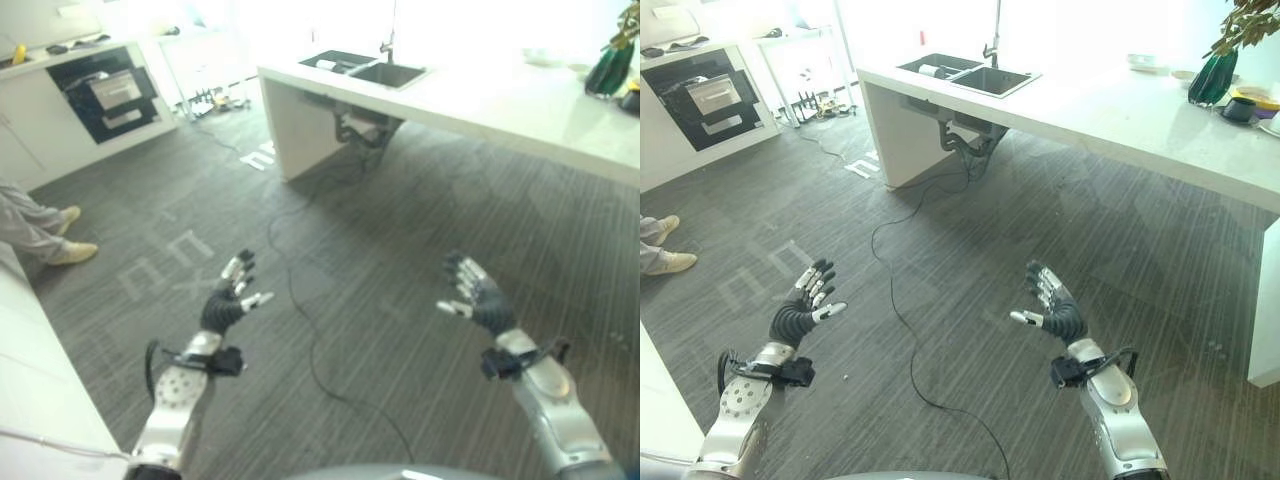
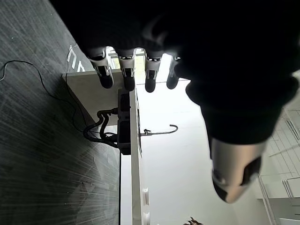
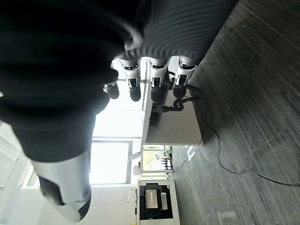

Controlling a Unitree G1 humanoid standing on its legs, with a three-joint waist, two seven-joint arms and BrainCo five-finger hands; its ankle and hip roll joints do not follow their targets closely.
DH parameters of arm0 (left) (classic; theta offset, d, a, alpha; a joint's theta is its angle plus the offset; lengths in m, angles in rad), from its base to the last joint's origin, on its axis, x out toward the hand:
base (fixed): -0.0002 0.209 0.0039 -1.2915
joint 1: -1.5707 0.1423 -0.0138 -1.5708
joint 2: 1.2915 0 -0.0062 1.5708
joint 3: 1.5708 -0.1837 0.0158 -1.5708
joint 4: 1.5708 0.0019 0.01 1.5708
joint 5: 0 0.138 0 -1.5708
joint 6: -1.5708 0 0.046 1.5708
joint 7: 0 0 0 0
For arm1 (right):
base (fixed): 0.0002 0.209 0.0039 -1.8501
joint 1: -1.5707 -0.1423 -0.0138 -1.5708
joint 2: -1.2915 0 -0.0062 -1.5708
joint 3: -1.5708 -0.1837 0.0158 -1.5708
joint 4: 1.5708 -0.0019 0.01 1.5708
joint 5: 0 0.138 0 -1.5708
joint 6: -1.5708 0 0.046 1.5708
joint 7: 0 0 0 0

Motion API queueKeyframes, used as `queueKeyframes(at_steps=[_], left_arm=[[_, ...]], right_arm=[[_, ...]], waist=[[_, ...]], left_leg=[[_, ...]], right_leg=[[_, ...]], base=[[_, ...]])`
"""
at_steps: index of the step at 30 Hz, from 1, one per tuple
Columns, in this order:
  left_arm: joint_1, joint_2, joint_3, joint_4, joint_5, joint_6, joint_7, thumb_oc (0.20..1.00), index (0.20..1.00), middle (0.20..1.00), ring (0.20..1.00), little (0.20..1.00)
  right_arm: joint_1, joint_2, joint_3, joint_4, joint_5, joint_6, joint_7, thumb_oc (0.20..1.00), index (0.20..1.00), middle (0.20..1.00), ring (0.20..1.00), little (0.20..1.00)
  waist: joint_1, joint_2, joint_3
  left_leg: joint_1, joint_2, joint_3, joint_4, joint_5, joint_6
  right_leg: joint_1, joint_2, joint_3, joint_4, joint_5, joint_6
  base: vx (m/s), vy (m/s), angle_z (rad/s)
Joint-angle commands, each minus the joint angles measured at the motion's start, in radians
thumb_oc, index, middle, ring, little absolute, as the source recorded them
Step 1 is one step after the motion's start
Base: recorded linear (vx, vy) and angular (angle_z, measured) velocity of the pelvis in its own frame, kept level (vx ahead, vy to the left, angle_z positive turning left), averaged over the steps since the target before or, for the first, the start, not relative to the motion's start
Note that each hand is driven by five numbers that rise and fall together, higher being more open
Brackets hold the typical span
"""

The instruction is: Place the dishes in the dishwasher.

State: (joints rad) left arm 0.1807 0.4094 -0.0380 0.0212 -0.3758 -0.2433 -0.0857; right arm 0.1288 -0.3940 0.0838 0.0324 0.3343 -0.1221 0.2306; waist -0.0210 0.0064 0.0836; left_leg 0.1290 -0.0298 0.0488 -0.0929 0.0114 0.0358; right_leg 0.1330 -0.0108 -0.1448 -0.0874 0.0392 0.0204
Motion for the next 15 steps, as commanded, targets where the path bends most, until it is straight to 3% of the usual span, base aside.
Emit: queueKeyframes(at_steps=[1, 6, 8, 9, 10, 13, 14, 15], left_arm=[[-0.082, 0.012, 0.022, 0.037, -0.061, -0.05, -0.004, 1.0, 1.0, 1.0, 1.0, 1.0], [-0.065, 0.006, 0.022, 0.038, -0.087, -0.063, -0.024, 1.0, 1.0, 1.0, 1.0, 1.0], [-0.053, 0.004, 0.034, 0.039, -0.109, -0.076, -0.015, 1.0, 1.0, 1.0, 1.0, 1.0], [-0.047, 0.001, 0.041, 0.04, -0.126, -0.08, -0.013, 1.0, 1.0, 1.0, 1.0, 1.0], [-0.042, -0.005, 0.045, 0.038, -0.156, -0.095, -0.009, 1.0, 1.0, 1.0, 1.0, 1.0], [-0.048, -0.026, 0.049, 0.03, -0.194, -0.112, -0.012, 1.0, 1.0, 1.0, 1.0, 1.0], [-0.042, -0.04, 0.051, 0.032, -0.2, -0.132, -0.019, 1.0, 1.0, 1.0, 1.0, 1.0], [-0.033, -0.047, 0.051, 0.033, -0.197, -0.142, -0.022, 1.0, 1.0, 1.0, 1.0, 1.0]], right_arm=[[-0.074, 0.011, 0.029, -0.022, 0.005, -0.044, -0.005, 1.0, 1.0, 1.0, 1.0, 1.0], [-0.07, 0.013, 0.012, -0.014, 0.037, -0.041, -0.014, 1.0, 1.0, 1.0, 1.0, 1.0], [-0.063, 0.015, -0.003, -0.026, 0.123, -0.008, 0.023, 1.0, 1.0, 1.0, 1.0, 1.0], [-0.06, 0.017, -0.009, -0.033, 0.132, -0.001, 0.038, 1.0, 1.0, 1.0, 1.0, 1.0], [-0.058, 0.01, -0.012, -0.052, 0.135, 0.004, 0.058, 1.0, 1.0, 1.0, 1.0, 1.0], [-0.045, -0.007, -0.02, -0.084, 0.156, -0.005, 0.066, 1.0, 1.0, 1.0, 1.0, 1.0], [-0.037, -0.007, -0.029, -0.086, 0.164, -0.026, 0.104, 1.0, 1.0, 1.0, 1.0, 1.0], [-0.029, -0.003, -0.031, -0.093, 0.162, -0.029, 0.101, 1.0, 1.0, 1.0, 1.0, 1.0]], waist=[[0.001, -0.028, 0.0], [0.004, -0.026, 0.005], [0.008, -0.027, 0.013], [0.01, -0.029, 0.021], [0.015, -0.044, 0.046], [0.011, -0.068, 0.096], [0.009, -0.066, 0.112], [0.006, -0.059, 0.115]], left_leg=[[0.017, 0.047, 0.03, 0.006, -0.006, -0.052], [0.033, 0.052, 0.031, 0.006, -0.008, -0.056], [0.038, 0.055, 0.036, 0.01, 0.015, -0.065], [0.034, 0.054, 0.041, 0.052, 0.002, -0.072], [-0.032, 0.052, 0.056, 0.192, 0.002, -0.086], [-0.213, 0.086, 0.07, 0.513, 0.094, -0.113], [-0.257, 0.094, 0.059, 0.559, 0.112, -0.112], [-0.261, 0.108, 0.077, 0.51, 0.12, -0.115]], right_leg=[[0.0, -0.04, -0.003, 0.0, 0.027, 0.064], [0.01, -0.034, -0.005, 0.0, 0.024, 0.062], [0.009, -0.031, -0.007, 0.0, 0.031, 0.052], [0.018, -0.031, -0.004, 0.0, 0.024, 0.048], [0.026, -0.038, -0.004, 0.0, 0.029, 0.037], [0.019, -0.043, -0.003, 0.015, 0.032, -0.002], [0.017, -0.039, 0.006, 0.027, 0.028, -0.01], [0.019, -0.03, 0.006, 0.03, 0.024, -0.007]], base=[[0.02, -0.04, 0.01], [0.05, -0.061, 0.04], [0.06, -0.064, 0.01], [0.12, -0.112, -0.02], [0.06, -0.106, -0.03], [-0.01, -0.08, 0.17], [0.13, 0.045, 0.33], [0.21, 0.128, 0.32]])
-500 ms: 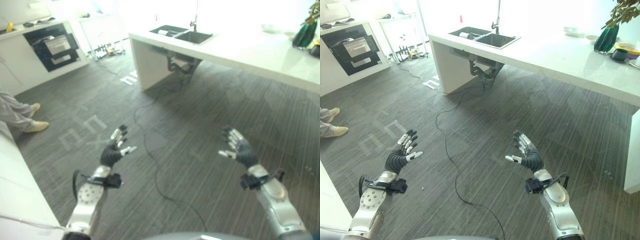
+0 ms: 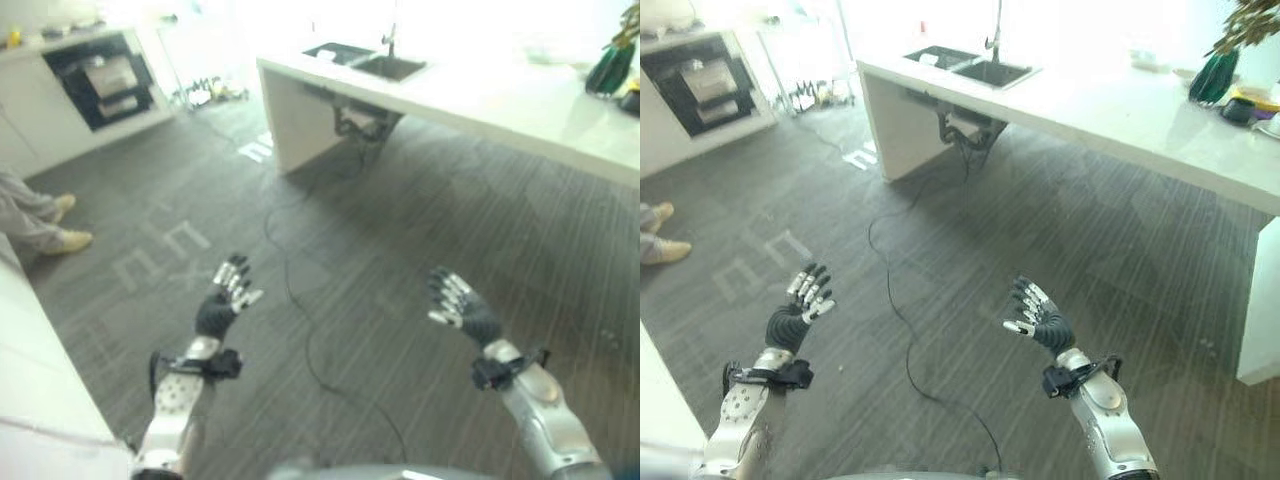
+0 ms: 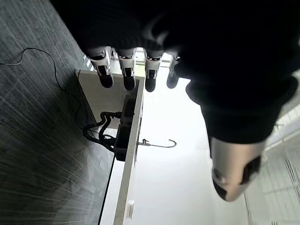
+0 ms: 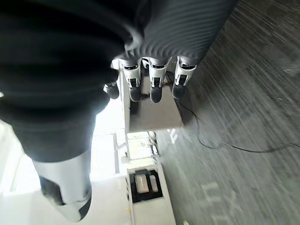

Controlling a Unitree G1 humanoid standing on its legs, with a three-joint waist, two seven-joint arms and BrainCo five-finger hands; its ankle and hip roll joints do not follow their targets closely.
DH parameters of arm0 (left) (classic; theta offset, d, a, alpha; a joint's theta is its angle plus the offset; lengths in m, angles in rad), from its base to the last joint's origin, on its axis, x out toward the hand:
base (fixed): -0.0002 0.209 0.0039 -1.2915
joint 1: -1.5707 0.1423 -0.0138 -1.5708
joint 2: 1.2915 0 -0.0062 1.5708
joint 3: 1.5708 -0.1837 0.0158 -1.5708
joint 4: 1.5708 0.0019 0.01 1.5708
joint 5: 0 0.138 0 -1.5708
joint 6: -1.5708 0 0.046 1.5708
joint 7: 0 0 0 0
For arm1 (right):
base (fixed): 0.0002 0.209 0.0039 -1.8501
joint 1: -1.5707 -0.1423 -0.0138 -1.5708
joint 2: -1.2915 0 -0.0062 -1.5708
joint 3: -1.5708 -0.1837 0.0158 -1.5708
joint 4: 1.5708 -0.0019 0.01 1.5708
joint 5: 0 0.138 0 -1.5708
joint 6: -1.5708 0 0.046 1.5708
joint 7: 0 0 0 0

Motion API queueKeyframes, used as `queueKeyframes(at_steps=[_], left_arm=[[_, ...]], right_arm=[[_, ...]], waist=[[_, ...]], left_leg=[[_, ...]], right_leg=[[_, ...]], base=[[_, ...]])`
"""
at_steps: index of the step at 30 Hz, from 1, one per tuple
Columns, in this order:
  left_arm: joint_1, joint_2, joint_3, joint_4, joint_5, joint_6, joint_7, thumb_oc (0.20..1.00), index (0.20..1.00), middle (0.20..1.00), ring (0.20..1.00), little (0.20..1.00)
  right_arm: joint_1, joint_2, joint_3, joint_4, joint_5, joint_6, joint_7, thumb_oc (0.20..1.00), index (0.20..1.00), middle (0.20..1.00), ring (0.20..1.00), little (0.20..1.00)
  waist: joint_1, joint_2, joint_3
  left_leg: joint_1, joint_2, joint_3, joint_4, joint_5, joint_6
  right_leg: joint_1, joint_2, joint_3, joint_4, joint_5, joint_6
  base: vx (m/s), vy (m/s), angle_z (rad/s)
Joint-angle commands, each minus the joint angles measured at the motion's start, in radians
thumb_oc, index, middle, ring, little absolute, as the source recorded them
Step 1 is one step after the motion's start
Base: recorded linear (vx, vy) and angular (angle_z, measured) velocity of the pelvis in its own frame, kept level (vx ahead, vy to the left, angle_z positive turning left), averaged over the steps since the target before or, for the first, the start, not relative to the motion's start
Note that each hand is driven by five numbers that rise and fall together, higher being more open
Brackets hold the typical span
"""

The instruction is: Place the dishes in the dishwasher.

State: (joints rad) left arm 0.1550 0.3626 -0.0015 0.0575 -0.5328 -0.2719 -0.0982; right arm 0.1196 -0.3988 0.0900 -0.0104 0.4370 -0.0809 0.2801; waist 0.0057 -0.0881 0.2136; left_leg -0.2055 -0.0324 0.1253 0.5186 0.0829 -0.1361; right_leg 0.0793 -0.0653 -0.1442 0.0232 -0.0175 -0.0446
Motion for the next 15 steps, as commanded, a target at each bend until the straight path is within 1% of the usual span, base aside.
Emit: queueKeyframes(at_steps=[1, 2, 3, 4, 5, 6, 7, 8, 10, 11, 12, 13, 14, 15], left_arm=[[0.001, -0.004, 0.012, -0.004, -0.04, -0.116, -0.01, 1.0, 1.0, 1.0, 1.0, 1.0], [0.018, -0.002, 0.009, -0.01, -0.048, -0.114, -0.013, 1.0, 1.0, 1.0, 1.0, 1.0], [0.035, 0.005, 0.006, -0.03, -0.049, -0.1, -0.008, 1.0, 1.0, 1.0, 1.0, 1.0], [0.053, 0.011, 0.006, -0.044, -0.043, -0.09, -0.005, 1.0, 1.0, 1.0, 1.0, 1.0], [0.072, 0.014, 0.01, -0.054, -0.047, -0.101, -0.025, 1.0, 1.0, 1.0, 1.0, 1.0], [0.077, 0.013, 0.011, -0.056, -0.047, -0.108, -0.033, 1.0, 1.0, 1.0, 1.0, 1.0], [0.075, 0.017, 0.016, -0.065, -0.045, -0.108, -0.034, 1.0, 1.0, 1.0, 1.0, 1.0], [0.064, 0.03, 0.021, -0.077, -0.046, -0.092, -0.03, 1.0, 1.0, 1.0, 1.0, 1.0], [0.035, 0.044, 0.02, -0.084, -0.032, -0.073, -0.04, 1.0, 1.0, 1.0, 1.0, 1.0], [0.022, 0.049, 0.011, -0.089, -0.013, -0.065, -0.039, 1.0, 1.0, 1.0, 1.0, 1.0], [0.015, 0.054, 0.008, -0.094, -0.006, -0.054, -0.04, 1.0, 1.0, 1.0, 1.0, 1.0], [0.0, 0.058, 0.002, -0.094, -0.014, -0.03, -0.051, 1.0, 1.0, 1.0, 1.0, 1.0], [-0.007, 0.057, -0.002, -0.089, -0.039, -0.013, -0.063, 1.0, 1.0, 1.0, 1.0, 1.0], [-0.01, 0.056, -0.004, -0.087, -0.06, -0.003, -0.07, 1.0, 1.0, 1.0, 1.0, 1.0]], right_arm=[[-0.014, 0.004, -0.038, -0.057, 0.051, -0.067, 0.048, 1.0, 1.0, 1.0, 1.0, 1.0], [-0.007, 0.001, -0.041, -0.069, 0.039, -0.06, 0.046, 1.0, 1.0, 1.0, 1.0, 1.0], [0.008, -0.016, -0.042, -0.086, 0.029, -0.059, 0.041, 1.0, 1.0, 1.0, 1.0, 1.0], [0.021, -0.027, -0.046, -0.098, 0.029, -0.062, 0.034, 1.0, 1.0, 1.0, 1.0, 1.0], [0.034, -0.039, -0.055, -0.098, 0.034, -0.077, 0.035, 1.0, 1.0, 1.0, 1.0, 1.0], [0.034, -0.046, -0.056, -0.094, 0.037, -0.089, 0.034, 1.0, 1.0, 1.0, 1.0, 1.0], [0.028, -0.056, -0.055, -0.089, 0.058, -0.098, 0.046, 1.0, 1.0, 1.0, 1.0, 1.0], [0.028, -0.049, -0.055, -0.099, 0.048, -0.109, 0.052, 1.0, 1.0, 1.0, 1.0, 1.0], [0.022, -0.03, -0.058, -0.117, 0.057, -0.147, 0.044, 1.0, 1.0, 1.0, 1.0, 1.0], [0.017, -0.014, -0.055, -0.128, 0.025, -0.163, 0.026, 1.0, 1.0, 1.0, 1.0, 1.0], [0.011, -0.008, -0.053, -0.134, 0.006, -0.155, 0.019, 1.0, 1.0, 1.0, 1.0, 1.0], [0.002, -0.001, -0.051, -0.134, 0.016, -0.139, 0.003, 1.0, 1.0, 1.0, 1.0, 1.0], [0.002, 0.006, -0.052, -0.133, 0.033, -0.13, -0.001, 1.0, 1.0, 1.0, 1.0, 1.0], [0.003, 0.008, -0.052, -0.132, 0.044, -0.126, -0.005, 1.0, 1.0, 1.0, 1.0, 1.0]], waist=[[-0.021, 0.04, -0.013], [-0.02, 0.049, -0.012], [-0.01, 0.072, -0.016], [0.004, 0.082, -0.015], [0.02, 0.086, -0.01], [0.025, 0.086, -0.009], [0.029, 0.081, -0.023], [0.033, 0.069, -0.047], [0.045, 0.057, -0.072], [0.052, 0.051, -0.086], [0.054, 0.047, -0.093], [0.052, 0.049, -0.098], [0.049, 0.054, -0.1], [0.049, 0.055, -0.101]], left_leg=[[0.082, 0.121, 0.023, -0.162, 0.054, 0.056], [0.106, 0.136, 0.06, -0.285, 0.066, 0.056], [0.11, 0.159, 0.076, -0.479, 0.133, 0.038], [0.104, 0.168, 0.061, -0.563, 0.197, 0.023], [0.075, 0.178, 0.038, -0.575, 0.249, 0.011], [0.058, 0.181, 0.042, -0.579, 0.253, 0.006], [0.056, 0.177, 0.087, -0.593, 0.211, 0.015], [0.076, 0.157, 0.114, -0.599, 0.166, 0.041], [0.093, 0.132, 0.12, -0.603, 0.131, 0.073], [0.103, 0.116, 0.111, -0.606, 0.119, 0.089], [0.112, 0.101, 0.097, -0.606, 0.11, 0.102], [0.135, 0.08, 0.068, -0.606, 0.096, 0.123], [0.148, 0.071, 0.055, -0.606, 0.087, 0.132], [0.152, 0.067, 0.051, -0.606, 0.084, 0.136]], right_leg=[[0.079, 0.029, 0.008, -0.081, 0.076, 0.063], [0.095, 0.029, 0.006, -0.092, 0.068, 0.076], [0.126, 0.038, 0.006, -0.107, 0.054, 0.094], [0.153, 0.042, 0.013, -0.11, 0.043, 0.101], [0.192, 0.046, 0.026, -0.11, 0.022, 0.1], [0.208, 0.045, 0.028, -0.11, 0.012, 0.1], [0.233, 0.027, 0.025, -0.11, -0.006, 0.114], [0.264, -0.005, 0.018, -0.11, -0.017, 0.142], [0.287, -0.04, 0.008, -0.08, -0.041, 0.17], [0.274, -0.061, -0.003, -0.029, -0.039, 0.186], [0.246, -0.079, -0.009, 0.039, -0.013, 0.203], [0.181, -0.108, -0.01, 0.189, 0.054, 0.218], [0.137, -0.127, -0.009, 0.288, 0.094, 0.222], [0.119, -0.134, -0.006, 0.317, 0.105, 0.224]], base=[[0.29, 0.225, 0.16], [0.46, 0.35, 0.17], [0.56, 0.404, 0.12], [0.63, 0.429, 0.27], [0.5, 0.343, 0.28], [0.53, 0.458, 0.32], [0.48, 0.5, -0.04], [0.48, 0.517, -0.34], [0.35, 0.362, -0.47], [0.29, 0.318, -0.34], [0.31, 0.385, -0.24], [0.25, 0.338, -0.25], [0.21, 0.289, 0.01], [0.15, 0.218, 0.27]])
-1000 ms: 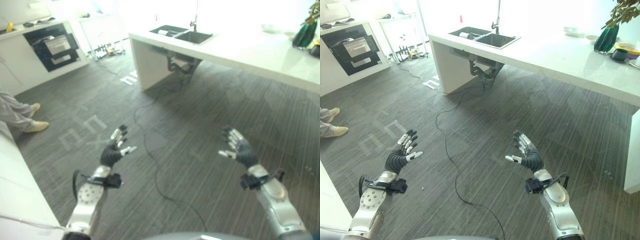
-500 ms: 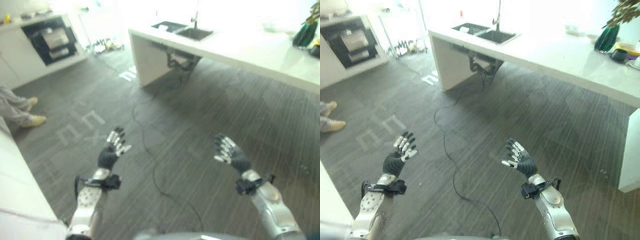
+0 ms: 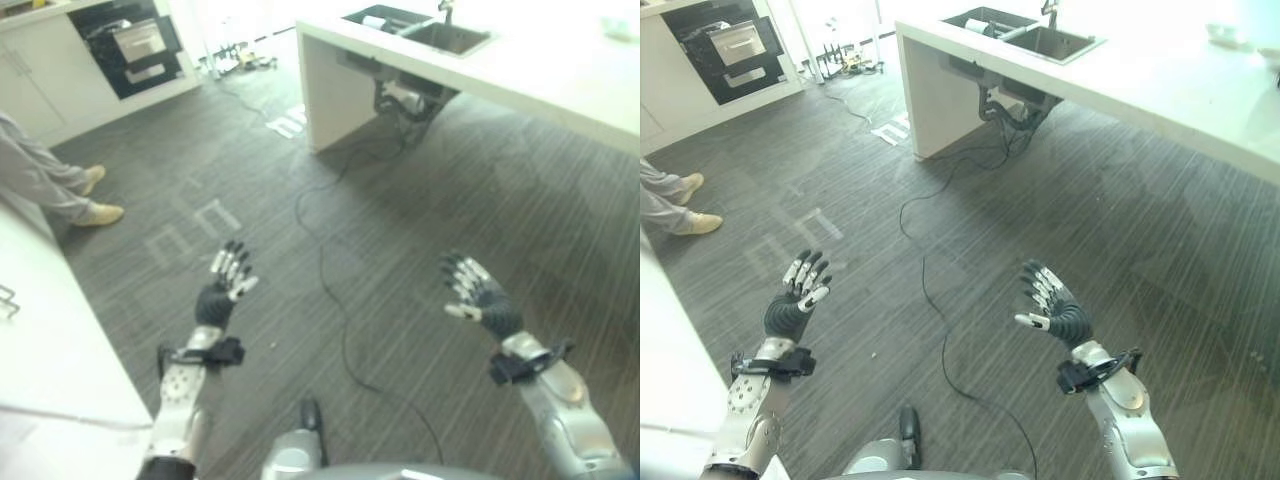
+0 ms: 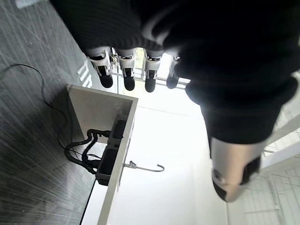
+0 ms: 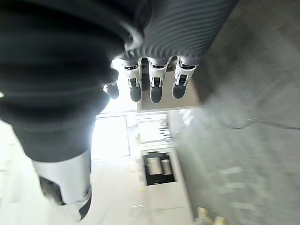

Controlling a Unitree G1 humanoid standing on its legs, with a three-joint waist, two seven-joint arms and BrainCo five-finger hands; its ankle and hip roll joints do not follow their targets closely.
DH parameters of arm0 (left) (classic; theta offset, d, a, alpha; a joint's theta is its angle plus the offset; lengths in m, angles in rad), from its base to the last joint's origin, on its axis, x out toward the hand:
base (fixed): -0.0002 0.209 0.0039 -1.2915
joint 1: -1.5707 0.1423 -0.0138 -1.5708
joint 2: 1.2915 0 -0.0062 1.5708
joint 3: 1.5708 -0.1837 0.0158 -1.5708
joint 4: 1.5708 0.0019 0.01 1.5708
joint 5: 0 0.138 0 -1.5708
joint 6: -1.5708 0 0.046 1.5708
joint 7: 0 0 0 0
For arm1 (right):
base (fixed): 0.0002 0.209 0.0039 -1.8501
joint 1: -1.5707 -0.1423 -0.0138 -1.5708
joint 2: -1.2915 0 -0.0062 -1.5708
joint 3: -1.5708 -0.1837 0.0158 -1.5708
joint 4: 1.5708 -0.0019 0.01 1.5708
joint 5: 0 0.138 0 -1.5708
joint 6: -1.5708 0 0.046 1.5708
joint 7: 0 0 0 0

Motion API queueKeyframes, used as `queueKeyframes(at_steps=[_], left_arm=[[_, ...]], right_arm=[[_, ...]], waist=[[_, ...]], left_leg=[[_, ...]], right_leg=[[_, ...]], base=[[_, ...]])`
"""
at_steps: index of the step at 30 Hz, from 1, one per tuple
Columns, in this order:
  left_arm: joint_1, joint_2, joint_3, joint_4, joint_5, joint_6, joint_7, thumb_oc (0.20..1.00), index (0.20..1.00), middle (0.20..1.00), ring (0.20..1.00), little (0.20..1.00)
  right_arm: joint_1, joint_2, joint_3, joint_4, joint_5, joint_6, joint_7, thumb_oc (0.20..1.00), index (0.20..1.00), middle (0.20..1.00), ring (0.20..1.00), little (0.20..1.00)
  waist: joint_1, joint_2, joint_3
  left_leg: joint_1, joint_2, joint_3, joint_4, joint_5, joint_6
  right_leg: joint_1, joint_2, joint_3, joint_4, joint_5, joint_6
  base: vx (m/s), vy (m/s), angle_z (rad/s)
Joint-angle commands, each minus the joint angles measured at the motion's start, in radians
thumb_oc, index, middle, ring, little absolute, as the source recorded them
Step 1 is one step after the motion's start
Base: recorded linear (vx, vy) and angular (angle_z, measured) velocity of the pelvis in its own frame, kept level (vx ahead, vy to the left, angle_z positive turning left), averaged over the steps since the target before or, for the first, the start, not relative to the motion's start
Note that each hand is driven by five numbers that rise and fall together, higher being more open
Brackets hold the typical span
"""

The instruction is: Place the dishes in the dishwasher.

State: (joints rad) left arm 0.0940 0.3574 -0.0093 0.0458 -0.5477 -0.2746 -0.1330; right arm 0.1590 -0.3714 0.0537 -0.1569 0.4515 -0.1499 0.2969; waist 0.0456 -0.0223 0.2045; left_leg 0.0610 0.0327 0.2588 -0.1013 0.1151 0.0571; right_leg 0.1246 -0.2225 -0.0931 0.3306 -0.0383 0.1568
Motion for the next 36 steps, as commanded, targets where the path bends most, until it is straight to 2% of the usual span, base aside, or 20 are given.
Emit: queueKeyframes(at_steps=[1, 2, 3, 5, 8, 11, 13, 15, 18, 23, 24, 25, 26, 27, 28, 29, 31, 32, 34, 36], left_arm=[[0.044, 0.054, 0.0, -0.073, -0.097, 0.031, -0.055, 1.0, 1.0, 1.0, 1.0, 1.0], [0.04, 0.035, -0.003, -0.077, -0.128, 0.06, -0.082, 1.0, 1.0, 1.0, 1.0, 1.0], [0.027, 0.034, -0.034, -0.095, -0.053, 0.043, -0.084, 1.0, 1.0, 1.0, 1.0, 1.0], [0.005, 0.056, -0.061, -0.119, -0.016, 0.041, -0.08, 1.0, 1.0, 1.0, 1.0, 1.0], [-0.036, 0.078, -0.082, -0.134, -0.018, 0.061, -0.087, 1.0, 1.0, 1.0, 1.0, 1.0], [-0.047, 0.076, -0.139, -0.131, 0.005, 0.07, -0.091, 1.0, 1.0, 1.0, 1.0, 1.0], [-0.038, 0.075, -0.153, -0.133, 0.015, 0.071, -0.093, 1.0, 1.0, 1.0, 1.0, 1.0], [-0.021, 0.082, -0.151, -0.146, 0.023, 0.073, -0.09, 1.0, 1.0, 1.0, 1.0, 1.0], [-0.008, 0.083, -0.151, -0.144, 0.0, 0.105, -0.078, 1.0, 1.0, 1.0, 1.0, 1.0], [0.002, 0.074, -0.152, -0.152, -0.006, 0.124, -0.083, 1.0, 1.0, 1.0, 1.0, 1.0], [0.005, 0.073, -0.153, -0.152, 0.002, 0.12, -0.089, 1.0, 1.0, 1.0, 1.0, 1.0], [0.017, 0.08, -0.156, -0.159, 0.004, 0.117, -0.097, 1.0, 1.0, 1.0, 1.0, 1.0], [0.017, 0.08, -0.156, -0.159, 0.004, 0.117, -0.097, 1.0, 1.0, 1.0, 1.0, 1.0], [0.023, 0.084, -0.154, -0.151, 0.0, 0.106, -0.097, 1.0, 1.0, 1.0, 1.0, 1.0], [0.028, 0.083, -0.152, -0.15, -0.007, 0.098, -0.097, 1.0, 1.0, 1.0, 1.0, 1.0], [0.046, 0.076, -0.145, -0.154, -0.021, 0.085, -0.102, 1.0, 1.0, 1.0, 1.0, 1.0], [0.061, 0.067, -0.138, -0.153, -0.019, 0.072, -0.121, 1.0, 1.0, 1.0, 1.0, 1.0], [0.069, 0.064, -0.135, -0.146, -0.024, 0.052, -0.123, 1.0, 1.0, 1.0, 1.0, 1.0], [0.077, 0.064, -0.123, -0.154, -0.04, 0.011, -0.109, 1.0, 1.0, 1.0, 1.0, 1.0], [0.085, 0.071, -0.088, -0.174, -0.056, -0.045, -0.069, 1.0, 1.0, 1.0, 1.0, 1.0]], right_arm=[[-0.03, -0.009, -0.02, 0.015, 0.041, -0.05, -0.02, 1.0, 1.0, 1.0, 1.0, 1.0], [-0.016, 0.004, -0.013, 0.011, 0.04, -0.048, -0.024, 1.0, 1.0, 1.0, 1.0, 1.0], [-0.014, 0.007, 0.001, 0.027, 0.032, -0.04, -0.034, 1.0, 1.0, 1.0, 1.0, 1.0], [-0.006, -0.012, -0.005, 0.021, 0.054, -0.03, -0.037, 1.0, 1.0, 1.0, 1.0, 1.0], [0.011, -0.038, -0.037, 0.026, 0.088, -0.04, -0.02, 1.0, 1.0, 1.0, 1.0, 1.0], [0.027, -0.047, -0.048, 0.016, 0.103, -0.042, -0.065, 1.0, 1.0, 1.0, 1.0, 1.0], [0.024, -0.039, -0.044, 0.018, 0.095, -0.04, -0.079, 1.0, 1.0, 1.0, 1.0, 1.0], [0.021, -0.037, -0.042, 0.02, 0.095, -0.043, -0.08, 1.0, 1.0, 1.0, 1.0, 1.0], [0.002, -0.041, -0.019, 0.03, 0.092, -0.049, -0.098, 1.0, 1.0, 1.0, 1.0, 1.0], [-0.045, -0.045, 0.002, 0.018, 0.078, -0.025, -0.115, 1.0, 1.0, 1.0, 1.0, 1.0], [-0.047, -0.048, 0.003, 0.013, 0.072, -0.023, -0.116, 1.0, 1.0, 1.0, 1.0, 1.0], [-0.036, -0.061, -0.002, 0.002, 0.067, -0.015, -0.108, 1.0, 1.0, 1.0, 1.0, 1.0], [-0.036, -0.061, -0.002, 0.002, 0.067, -0.015, -0.108, 1.0, 1.0, 1.0, 1.0, 1.0], [-0.028, -0.077, -0.008, 0.005, 0.037, -0.012, -0.098, 1.0, 1.0, 1.0, 1.0, 1.0], [-0.025, -0.085, -0.008, 0.009, 0.027, -0.013, -0.088, 1.0, 1.0, 1.0, 1.0, 1.0], [-0.021, -0.095, -0.01, 0.014, 0.03, -0.019, -0.077, 1.0, 1.0, 1.0, 1.0, 1.0], [-0.025, -0.098, -0.016, 0.02, 0.028, -0.024, -0.08, 1.0, 1.0, 1.0, 1.0, 1.0], [-0.039, -0.106, -0.02, 0.025, 0.025, -0.027, -0.068, 1.0, 1.0, 1.0, 1.0, 1.0], [-0.069, -0.124, -0.018, 0.019, 0.033, -0.036, -0.03, 1.0, 1.0, 1.0, 1.0, 1.0], [-0.079, -0.136, -0.021, -0.013, 0.054, -0.02, 0.023, 1.0, 1.0, 1.0, 1.0, 1.0]], waist=[[0.008, -0.006, -0.092], [-0.006, 0.015, -0.084], [-0.03, 0.021, -0.065], [-0.053, 0.011, -0.05], [-0.096, -0.011, -0.017], [-0.165, -0.034, -0.008], [-0.175, -0.028, -0.008], [-0.173, -0.022, -0.012], [-0.167, -0.025, -0.04], [-0.164, -0.01, -0.104], [-0.168, -0.005, -0.115], [-0.179, 0.017, -0.137], [-0.179, 0.017, -0.137], [-0.187, 0.03, -0.147], [-0.185, 0.03, -0.147], [-0.168, 0.016, -0.136], [-0.14, -0.011, -0.106], [-0.122, -0.015, -0.082], [-0.107, -0.01, -0.062], [-0.101, 0.006, -0.058]], left_leg=[[-0.102, -0.006, -0.09, 0.014, 0.041, -0.049], [-0.069, -0.006, -0.089, 0.014, 0.02, -0.037], [-0.035, -0.012, -0.078, 0.014, 0.007, -0.034], [-0.01, -0.021, -0.069, 0.014, -0.001, -0.04], [0.044, -0.037, -0.068, 0.014, -0.033, -0.053], [0.121, -0.065, -0.116, 0.014, -0.106, -0.05], [0.16, -0.062, -0.139, 0.014, -0.138, -0.047], [0.193, -0.062, -0.146, 0.014, -0.163, -0.047], [0.224, -0.077, -0.155, 0.014, -0.198, -0.033], [0.275, -0.042, -0.122, 0.014, -0.231, -0.053], [0.285, -0.028, -0.105, 0.014, -0.221, -0.063], [0.284, 0.023, -0.076, 0.076, -0.136, -0.108], [0.284, 0.023, -0.076, 0.076, -0.136, -0.108], [0.26, 0.06, -0.067, 0.223, -0.035, -0.153], [0.229, 0.072, -0.072, 0.322, 0.019, -0.177], [0.135, 0.068, -0.091, 0.489, 0.083, -0.197], [-0.014, 0.07, -0.102, 0.602, 0.082, -0.182], [-0.088, 0.068, -0.098, 0.613, 0.04, -0.161], [-0.099, 0.062, -0.065, 0.526, -0.001, -0.139], [-0.09, 0.077, -0.012, 0.322, 0.01, -0.135]], right_leg=[[0.038, 0.008, -0.057, 0.092, 0.161, 0.021], [-0.058, 0.01, -0.064, 0.234, 0.189, 0.015], [-0.151, 0.042, -0.095, 0.231, 0.149, -0.014], [-0.161, 0.077, -0.154, 0.113, 0.118, -0.025], [-0.182, 0.087, -0.227, -0.096, 0.155, -0.017], [-0.255, 0.083, -0.123, -0.315, 0.295, 0.015], [-0.283, 0.063, -0.131, -0.375, 0.33, 0.021], [-0.314, 0.054, -0.174, -0.411, 0.341, 0.029], [-0.274, 0.055, -0.166, -0.414, 0.351, 0.028], [-0.214, 0.082, -0.188, -0.41, 0.31, 0.003], [-0.207, 0.091, -0.196, -0.411, 0.299, -0.007], [-0.194, 0.129, -0.212, -0.413, 0.265, -0.043], [-0.194, 0.129, -0.212, -0.413, 0.265, -0.043], [-0.184, 0.157, -0.223, -0.415, 0.237, -0.079], [-0.173, 0.167, -0.224, -0.416, 0.222, -0.097], [-0.132, 0.174, -0.205, -0.418, 0.193, -0.125], [-0.08, 0.164, -0.184, -0.418, 0.172, -0.142], [-0.05, 0.164, -0.164, -0.418, 0.162, -0.139], [-0.028, 0.164, -0.139, -0.418, 0.15, -0.127], [-0.013, 0.17, -0.109, -0.418, 0.135, -0.107]], base=[[0.17, 0.298, 0.49], [0.23, 0.367, 0.45], [0.21, 0.285, 0.53], [0.16, 0.047, 0.19], [0.25, -0.093, 0.17], [0.42, -0.193, 0.28], [0.36, -0.181, 0.7], [0.31, -0.176, 0.3], [0.36, -0.228, 0.13], [0.27, -0.256, -0.05], [0.3, -0.352, -0.6], [0.26, -0.302, -0.44], [0.28, -0.409, -0.23], [0.14, -0.277, -0.02], [0.27, -0.451, -0.16], [0.25, -0.364, -0.09], [0.24, -0.254, -0.5], [0.19, -0.068, -0.85], [0.2, 0.052, -0.93], [0.3, 0.177, -0.87]])
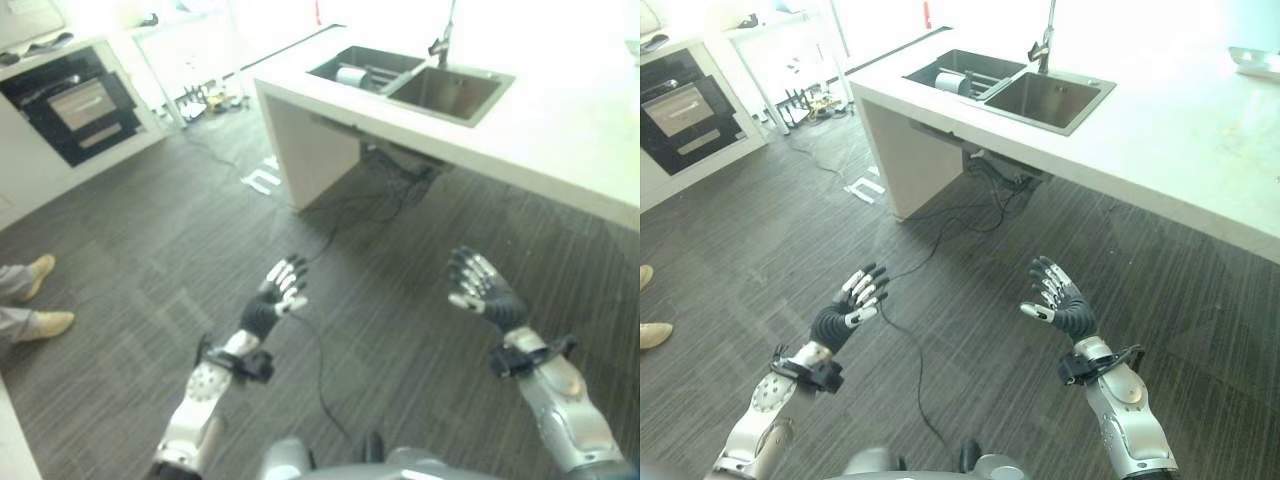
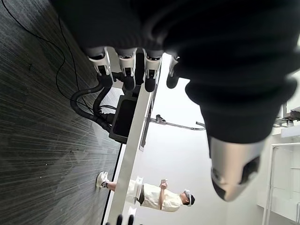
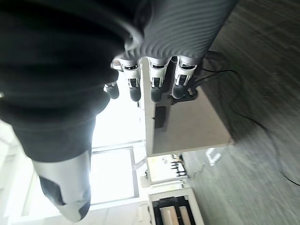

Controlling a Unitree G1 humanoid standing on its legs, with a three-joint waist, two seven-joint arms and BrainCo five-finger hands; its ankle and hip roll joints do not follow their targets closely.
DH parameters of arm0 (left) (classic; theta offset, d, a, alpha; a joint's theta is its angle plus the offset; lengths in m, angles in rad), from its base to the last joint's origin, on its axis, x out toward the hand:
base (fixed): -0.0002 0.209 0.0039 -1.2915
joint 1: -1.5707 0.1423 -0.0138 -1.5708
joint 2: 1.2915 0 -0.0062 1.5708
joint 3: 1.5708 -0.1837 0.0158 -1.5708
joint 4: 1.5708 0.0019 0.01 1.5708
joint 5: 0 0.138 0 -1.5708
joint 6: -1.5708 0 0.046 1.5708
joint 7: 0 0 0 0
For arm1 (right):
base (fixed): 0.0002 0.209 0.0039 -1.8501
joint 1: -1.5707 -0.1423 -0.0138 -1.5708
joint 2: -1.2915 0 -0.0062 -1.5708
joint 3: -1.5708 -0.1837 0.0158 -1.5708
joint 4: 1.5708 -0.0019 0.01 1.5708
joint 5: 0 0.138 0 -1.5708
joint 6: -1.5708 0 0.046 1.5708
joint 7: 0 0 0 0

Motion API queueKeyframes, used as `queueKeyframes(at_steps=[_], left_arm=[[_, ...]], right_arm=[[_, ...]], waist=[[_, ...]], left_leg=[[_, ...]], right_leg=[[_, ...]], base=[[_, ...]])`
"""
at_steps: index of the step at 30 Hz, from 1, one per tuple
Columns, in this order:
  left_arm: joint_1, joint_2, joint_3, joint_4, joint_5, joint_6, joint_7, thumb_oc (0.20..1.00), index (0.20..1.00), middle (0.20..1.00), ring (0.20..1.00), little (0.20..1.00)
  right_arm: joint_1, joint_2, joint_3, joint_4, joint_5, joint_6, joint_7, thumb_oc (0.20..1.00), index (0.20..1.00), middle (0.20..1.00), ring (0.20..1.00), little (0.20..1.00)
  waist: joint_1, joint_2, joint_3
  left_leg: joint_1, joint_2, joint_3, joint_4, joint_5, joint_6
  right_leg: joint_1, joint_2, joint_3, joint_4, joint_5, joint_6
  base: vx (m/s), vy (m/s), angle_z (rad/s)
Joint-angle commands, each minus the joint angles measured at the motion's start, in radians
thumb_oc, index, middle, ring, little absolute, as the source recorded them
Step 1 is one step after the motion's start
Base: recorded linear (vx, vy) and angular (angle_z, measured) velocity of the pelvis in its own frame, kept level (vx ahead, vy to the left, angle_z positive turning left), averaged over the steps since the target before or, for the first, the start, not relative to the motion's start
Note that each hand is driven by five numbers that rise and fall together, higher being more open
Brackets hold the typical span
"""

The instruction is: Place the dishes in the dishwasher.

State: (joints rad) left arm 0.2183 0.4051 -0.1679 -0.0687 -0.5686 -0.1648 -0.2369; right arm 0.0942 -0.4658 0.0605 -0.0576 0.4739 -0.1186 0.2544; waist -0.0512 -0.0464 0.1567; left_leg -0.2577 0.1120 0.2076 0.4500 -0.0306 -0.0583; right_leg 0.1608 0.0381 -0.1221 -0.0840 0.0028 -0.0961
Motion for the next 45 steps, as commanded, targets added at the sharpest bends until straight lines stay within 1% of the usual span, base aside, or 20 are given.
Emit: queueKeyframes(at_steps=[1, 3, 5, 7, 10, 12, 16, 20, 21, 23, 25, 26, 30, 31, 32, 35, 37, 41, 43, 45], left_arm=[[-0.046, 0.022, 0.089, -0.061, -0.05, -0.189, 0.065, 1.0, 1.0, 1.0, 1.0, 1.0], [-0.055, 0.005, 0.108, -0.067, -0.059, -0.219, 0.103, 1.0, 1.0, 1.0, 1.0, 1.0], [-0.05, -0.007, 0.122, -0.069, -0.067, -0.247, 0.108, 1.0, 1.0, 1.0, 1.0, 1.0], [-0.04, -0.017, 0.139, -0.067, -0.058, -0.267, 0.091, 1.0, 1.0, 1.0, 1.0, 1.0], [-0.036, -0.017, 0.151, -0.063, -0.073, -0.276, 0.099, 1.0, 1.0, 1.0, 1.0, 1.0], [-0.051, -0.013, 0.155, -0.056, -0.072, -0.272, 0.103, 1.0, 1.0, 1.0, 1.0, 1.0], [-0.084, -0.002, 0.153, -0.059, -0.057, -0.256, 0.099, 1.0, 1.0, 1.0, 1.0, 1.0], [-0.104, 0.006, 0.163, -0.084, -0.005, -0.255, 0.095, 1.0, 1.0, 1.0, 1.0, 1.0], [-0.102, 0.006, 0.175, -0.093, -0.011, -0.239, 0.095, 1.0, 1.0, 1.0, 1.0, 1.0], [-0.104, 0.005, 0.183, -0.097, -0.004, -0.24, 0.108, 1.0, 1.0, 1.0, 1.0, 1.0], [-0.1, -0.003, 0.194, -0.106, 0.013, -0.248, 0.123, 1.0, 1.0, 1.0, 1.0, 1.0], [-0.108, 0.008, 0.202, -0.126, 0.036, -0.249, 0.151, 1.0, 1.0, 1.0, 1.0, 1.0], [-0.106, 0.023, 0.22, -0.131, 0.028, -0.267, 0.138, 1.0, 1.0, 1.0, 1.0, 1.0], [-0.097, 0.021, 0.217, -0.144, 0.035, -0.271, 0.136, 1.0, 1.0, 1.0, 1.0, 1.0], [-0.088, 0.017, 0.212, -0.153, 0.044, -0.267, 0.139, 1.0, 1.0, 1.0, 1.0, 1.0], [-0.087, 0.018, 0.203, -0.16, 0.05, -0.26, 0.166, 1.0, 1.0, 1.0, 1.0, 1.0], [-0.089, 0.016, 0.199, -0.16, 0.031, -0.251, 0.169, 1.0, 1.0, 1.0, 1.0, 1.0], [-0.108, 0.008, 0.188, -0.166, 0.04, -0.239, 0.187, 1.0, 1.0, 1.0, 1.0, 1.0], [-0.119, 0.007, 0.192, -0.165, -0.072, -0.207, 0.183, 1.0, 1.0, 1.0, 1.0, 1.0], [-0.129, -0.008, 0.201, -0.167, -0.152, -0.214, 0.158, 1.0, 1.0, 1.0, 1.0, 1.0]], right_arm=[[-0.013, -0.041, -0.022, -0.12, 0.03, -0.052, 0.077, 1.0, 1.0, 1.0, 1.0, 1.0], [-0.012, -0.039, -0.017, -0.128, 0.022, -0.046, 0.083, 1.0, 1.0, 1.0, 1.0, 1.0], [-0.015, -0.038, -0.015, -0.131, 0.018, -0.048, 0.085, 1.0, 1.0, 1.0, 1.0, 1.0], [-0.015, -0.045, -0.019, -0.134, 0.03, -0.049, 0.086, 1.0, 1.0, 1.0, 1.0, 1.0], [0.0, -0.058, -0.028, -0.15, 0.035, -0.045, 0.111, 1.0, 1.0, 1.0, 1.0, 1.0], [0.019, -0.054, -0.044, -0.164, 0.036, -0.04, 0.132, 1.0, 1.0, 1.0, 1.0, 1.0], [0.017, -0.03, -0.053, -0.177, 0.017, -0.037, 0.11, 1.0, 1.0, 1.0, 1.0, 1.0], [-0.006, -0.005, -0.057, -0.178, -0.019, -0.052, 0.075, 1.0, 1.0, 1.0, 1.0, 1.0], [-0.012, 0.017, -0.053, -0.176, -0.046, -0.056, 0.056, 1.0, 1.0, 1.0, 1.0, 1.0], [-0.005, 0.029, -0.046, -0.18, -0.061, -0.063, 0.054, 1.0, 1.0, 1.0, 1.0, 1.0], [0.002, 0.037, -0.032, -0.19, -0.067, -0.071, 0.059, 1.0, 1.0, 1.0, 1.0, 1.0], [0.0, 0.019, -0.023, -0.198, -0.056, -0.085, 0.041, 1.0, 1.0, 1.0, 1.0, 1.0], [0.024, -0.008, -0.071, -0.203, 0.004, -0.116, 0.056, 1.0, 1.0, 1.0, 1.0, 1.0], [0.027, -0.011, -0.081, -0.207, 0.025, -0.122, 0.053, 1.0, 1.0, 1.0, 1.0, 1.0], [0.023, -0.004, -0.081, -0.211, 0.023, -0.133, 0.025, 1.0, 1.0, 1.0, 1.0, 1.0], [0.009, 0.008, -0.079, -0.223, 0.036, -0.145, -0.01, 1.0, 1.0, 1.0, 1.0, 1.0], [0.0, 0.007, -0.075, -0.232, 0.03, -0.146, -0.041, 1.0, 1.0, 1.0, 1.0, 1.0], [-0.024, 0.016, -0.059, -0.256, -0.016, -0.158, -0.077, 1.0, 1.0, 1.0, 1.0, 1.0], [-0.029, -0.003, -0.079, -0.264, -0.023, -0.177, -0.079, 1.0, 1.0, 1.0, 1.0, 1.0], [-0.027, -0.017, -0.106, -0.302, -0.041, -0.191, -0.081, 1.0, 1.0, 1.0, 1.0, 1.0]], waist=[[0.004, 0.044, -0.01], [0.023, 0.05, -0.014], [0.04, 0.051, -0.014], [0.054, 0.042, -0.015], [0.048, 0.042, -0.02], [0.043, 0.038, -0.034], [0.065, 0.008, -0.062], [0.092, -0.015, -0.07], [0.104, -0.015, -0.072], [0.107, -0.001, -0.07], [0.097, 0.024, -0.057], [0.08, 0.019, -0.036], [0.041, -0.017, -0.01], [0.025, -0.027, -0.004], [0.023, -0.029, 0.001], [0.023, -0.025, -0.007], [0.012, -0.02, -0.029], [-0.003, 0.0, -0.076], [-0.017, 0.011, -0.09], [-0.031, 0.024, -0.094]], left_leg=[[0.226, 0.003, 0.031, -0.377, 0.187, -0.028], [0.223, 0.015, -0.024, -0.528, 0.237, -0.047], [0.168, 0.038, -0.065, -0.537, 0.274, -0.068], [0.098, 0.058, -0.054, -0.537, 0.284, -0.077], [0.13, 0.07, -0.02, -0.537, 0.276, -0.072], [0.156, 0.059, -0.004, -0.537, 0.263, -0.059], [0.185, -0.009, -0.026, -0.537, 0.211, -0.009], [0.209, -0.073, -0.075, -0.537, 0.181, 0.042], [0.229, -0.108, -0.097, -0.537, 0.164, 0.068], [0.255, -0.123, -0.116, -0.537, 0.143, 0.089], [0.298, -0.118, -0.132, -0.537, 0.124, 0.101], [0.327, -0.126, -0.147, -0.537, 0.112, 0.097], [0.39, -0.151, -0.171, -0.537, 0.062, 0.088], [0.42, -0.157, -0.178, -0.537, 0.035, 0.085], [0.453, -0.159, -0.176, -0.537, 0.005, 0.08], [0.478, -0.152, -0.16, -0.537, -0.019, 0.076], [0.49, -0.148, -0.166, -0.537, -0.027, 0.073], [0.519, -0.134, -0.149, -0.537, -0.049, 0.063], [0.538, -0.119, -0.12, -0.537, -0.043, 0.049], [0.548, -0.1, -0.101, -0.524, -0.003, 0.029]], right_leg=[[-0.033, -0.08, -0.057, -0.003, 0.077, 0.158], [-0.008, -0.077, -0.025, -0.003, 0.054, 0.167], [0.022, -0.069, 0.002, -0.003, 0.031, 0.162], [0.066, -0.071, 0.013, -0.003, -0.001, 0.162], [0.091, -0.082, 0.013, -0.003, -0.015, 0.168], [0.113, -0.099, 0.006, -0.003, -0.02, 0.183], [0.126, -0.149, -0.011, 0.037, -0.014, 0.217], [0.059, -0.194, -0.025, 0.212, 0.038, 0.251], [0.017, -0.209, -0.028, 0.354, 0.092, 0.253], [-0.032, -0.23, -0.025, 0.507, 0.151, 0.251], [-0.149, -0.218, -0.016, 0.666, 0.173, 0.24], [-0.219, -0.171, -0.055, 0.572, 0.113, 0.215], [-0.234, -0.143, -0.105, 0.262, 0.135, 0.23], [-0.26, -0.147, -0.107, 0.177, 0.188, 0.244], [-0.281, -0.166, -0.154, 0.14, 0.243, 0.258], [-0.259, -0.178, -0.193, 0.09, 0.242, 0.256], [-0.235, -0.155, -0.168, 0.018, 0.241, 0.252], [-0.204, -0.128, -0.14, 0.004, 0.215, 0.226], [-0.187, -0.114, -0.126, 0.002, 0.199, 0.214], [-0.182, -0.098, -0.121, 0.003, 0.186, 0.201]], base=[[0.34, 0.224, -0.4], [0.34, 0.202, -0.21], [0.3, 0.141, -0.31], [0.31, 0.176, -0.25], [0.3, 0.294, -0.33], [0.32, 0.372, -0.43], [0.21, 0.251, -0.15], [0.22, 0.309, 0.33], [0.3, 0.443, 0.64], [0.24, 0.363, 0.46], [0.28, 0.281, 0.14], [0.33, 0.121, -0.03], [0.32, -0.105, 0.42], [0.42, -0.194, 0.44], [0.36, -0.185, 0.57], [0.27, -0.207, 0.06], [0.26, -0.227, 0.19], [0.24, -0.215, 0.13], [0.22, -0.208, -0.24], [0.16, -0.188, -0.18]])
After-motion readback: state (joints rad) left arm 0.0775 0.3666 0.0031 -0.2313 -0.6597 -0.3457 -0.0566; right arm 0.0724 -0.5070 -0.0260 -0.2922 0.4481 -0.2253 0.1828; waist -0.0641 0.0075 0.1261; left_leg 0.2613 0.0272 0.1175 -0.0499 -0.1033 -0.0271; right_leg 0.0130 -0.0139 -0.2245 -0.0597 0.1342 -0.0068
